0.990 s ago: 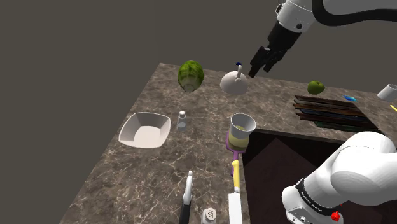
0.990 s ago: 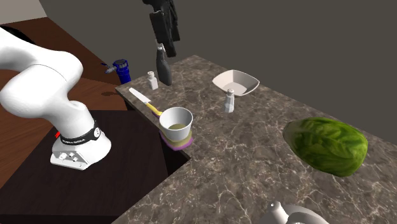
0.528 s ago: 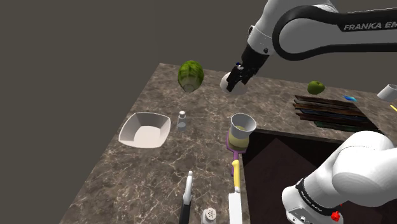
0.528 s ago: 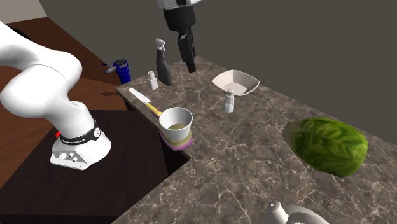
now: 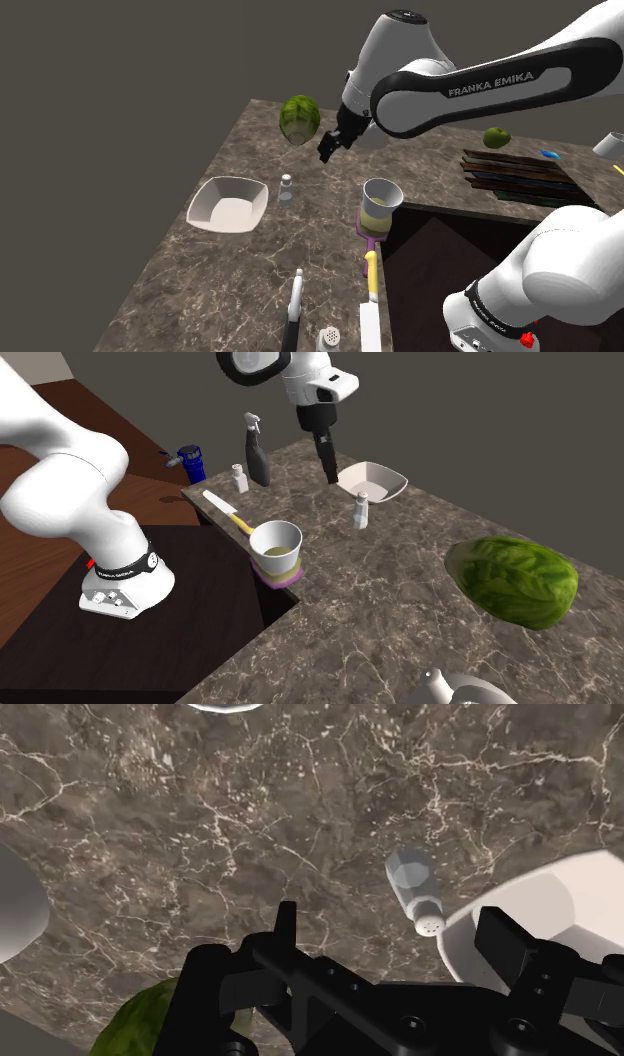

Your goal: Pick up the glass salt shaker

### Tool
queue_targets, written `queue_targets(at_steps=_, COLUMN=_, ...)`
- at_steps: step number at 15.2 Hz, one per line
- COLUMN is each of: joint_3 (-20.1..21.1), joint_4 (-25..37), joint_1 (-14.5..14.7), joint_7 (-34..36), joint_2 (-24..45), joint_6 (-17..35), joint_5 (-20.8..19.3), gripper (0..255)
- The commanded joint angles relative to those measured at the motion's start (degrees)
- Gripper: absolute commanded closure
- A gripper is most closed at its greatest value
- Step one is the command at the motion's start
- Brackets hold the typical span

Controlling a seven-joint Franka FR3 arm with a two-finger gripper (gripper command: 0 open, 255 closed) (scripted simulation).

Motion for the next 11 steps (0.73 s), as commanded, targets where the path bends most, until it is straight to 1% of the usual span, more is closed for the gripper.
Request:
queue_targets(at_steps=1, joint_3=1.3, joint_4=0.2, joint_1=-0.1, joint_7=1.3, joint_2=4.0, joint_6=4.1, joint_5=-1.4, gripper=0)
queue_targets(at_steps=4, joint_3=3.3, joint_4=2.2, joint_1=-0.4, joint_7=4.1, joint_2=10.4, joint_6=8.9, joint_5=-4.7, gripper=0)
queue_targets(at_steps=6, joint_3=4.4, joint_4=3.9, joint_1=-0.6, joint_7=6.6, joint_2=14.8, joint_6=11.7, joint_5=-7.8, gripper=0)
queue_targets(at_steps=9, joint_3=5.3, joint_4=7.1, joint_1=-0.3, joint_7=11.2, joint_2=21.7, joint_6=15.2, joint_5=-13.7, gripper=0)
queue_targets(at_steps=11, joint_3=5.1, joint_4=9.7, joint_1=0.5, joint_7=14.5, joint_2=26.3, joint_6=16.9, joint_5=-18.1, gripper=0)
